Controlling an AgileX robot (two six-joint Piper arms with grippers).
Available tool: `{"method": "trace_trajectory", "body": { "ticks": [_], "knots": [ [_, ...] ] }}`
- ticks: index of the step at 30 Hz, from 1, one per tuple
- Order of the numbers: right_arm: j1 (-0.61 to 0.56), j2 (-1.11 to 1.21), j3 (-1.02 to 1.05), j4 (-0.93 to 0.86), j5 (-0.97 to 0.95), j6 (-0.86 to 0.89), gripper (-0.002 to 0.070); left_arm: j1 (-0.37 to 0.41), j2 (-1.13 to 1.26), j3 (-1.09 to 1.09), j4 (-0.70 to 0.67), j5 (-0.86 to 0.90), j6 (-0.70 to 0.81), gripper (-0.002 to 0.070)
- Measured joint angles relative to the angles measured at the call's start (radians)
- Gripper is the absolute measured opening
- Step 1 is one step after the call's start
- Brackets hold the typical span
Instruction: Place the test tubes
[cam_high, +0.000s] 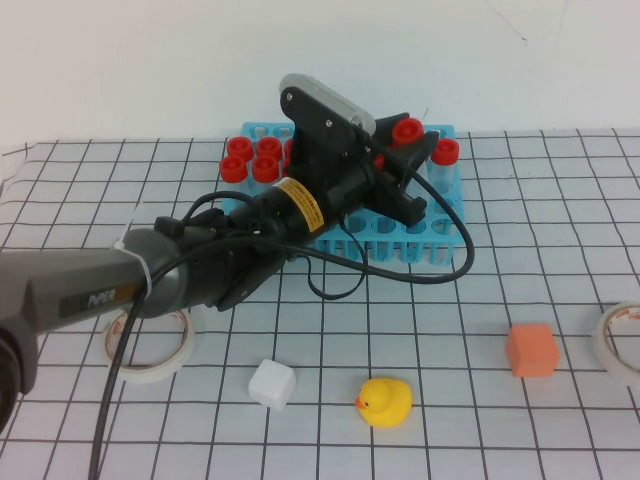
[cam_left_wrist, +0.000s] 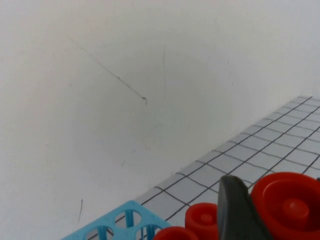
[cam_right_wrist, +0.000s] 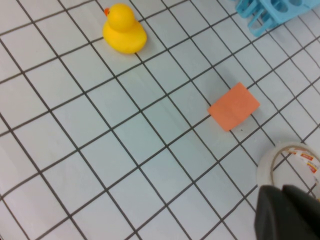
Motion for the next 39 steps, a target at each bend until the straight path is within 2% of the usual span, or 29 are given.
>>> {"method": "trace_trajectory", "body": {
  "ticks": [18, 39],
  "knots": [
    [0.0, 0.0, 0.0, 0.001, 0.014, 0.005, -0.0001, 0.0, 0.004, 0.0, 0.0, 0.02, 0.106, 0.026],
    [0.0, 0.0, 0.0, -0.002, 0.016, 0.01, -0.0001, 0.0, 0.082, -0.074, 0.02, 0.07, 0.055, 0.026]
  ]
}}
